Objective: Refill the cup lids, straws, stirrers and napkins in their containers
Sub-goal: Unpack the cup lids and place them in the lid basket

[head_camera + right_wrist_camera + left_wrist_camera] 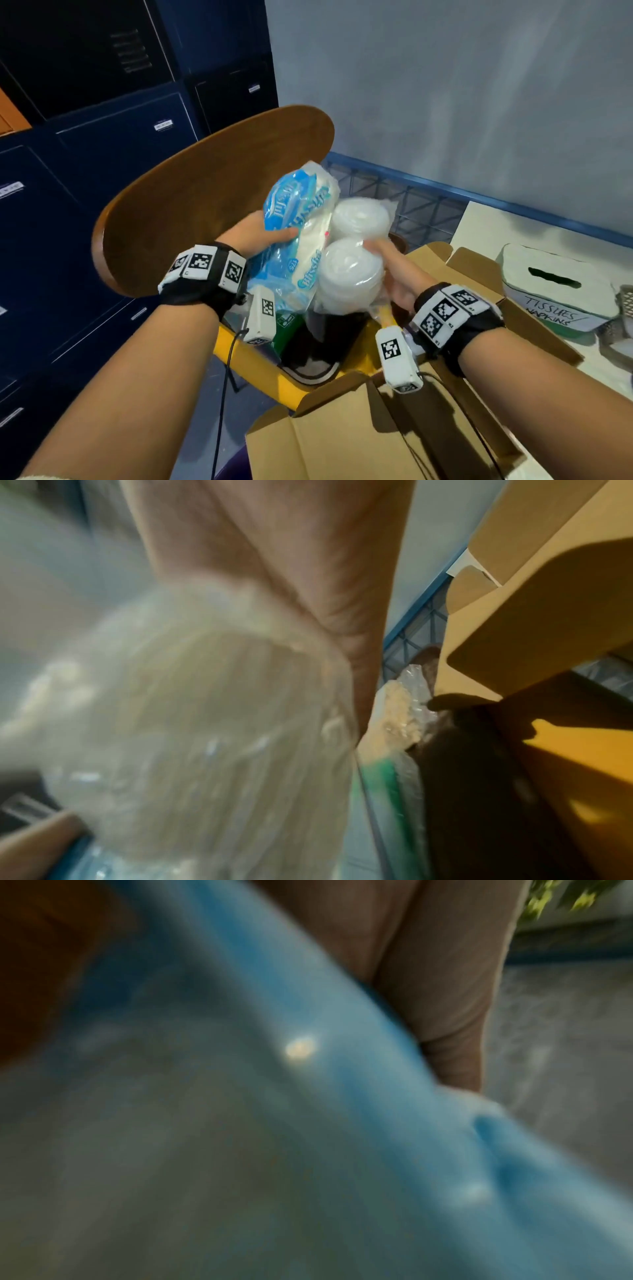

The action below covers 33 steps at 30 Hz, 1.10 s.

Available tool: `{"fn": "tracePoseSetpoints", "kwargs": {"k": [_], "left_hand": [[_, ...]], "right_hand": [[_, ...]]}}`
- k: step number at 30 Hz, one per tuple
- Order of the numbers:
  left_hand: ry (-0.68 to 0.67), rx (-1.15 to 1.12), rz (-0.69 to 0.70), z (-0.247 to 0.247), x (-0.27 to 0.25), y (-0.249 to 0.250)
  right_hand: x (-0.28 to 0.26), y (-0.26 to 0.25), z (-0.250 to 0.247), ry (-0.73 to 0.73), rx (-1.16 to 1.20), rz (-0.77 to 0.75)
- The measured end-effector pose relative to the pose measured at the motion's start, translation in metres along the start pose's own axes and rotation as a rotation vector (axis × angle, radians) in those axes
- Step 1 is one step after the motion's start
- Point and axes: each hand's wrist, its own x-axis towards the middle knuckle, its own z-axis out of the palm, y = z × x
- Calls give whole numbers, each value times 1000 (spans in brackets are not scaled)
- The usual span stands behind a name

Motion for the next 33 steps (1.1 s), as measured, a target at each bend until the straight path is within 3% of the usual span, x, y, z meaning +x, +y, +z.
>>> {"fn": "tracePoseSetpoints", "kwargs": {"k": [8,15,24,33], "left_hand": [[-39,-169,205,47,-68,93],[-224,-247,306,170,-117,145],[-467,-217,181,351,-148,155],[-517,-52,-30,443,-129,109]], "right_hand": [[-112,-50,-44,-14,276,-202],[-222,-25,-152,106,357,-314],[-336,41,-297,517,377,-278],[-333,102,-359,544,389,-60]]}}
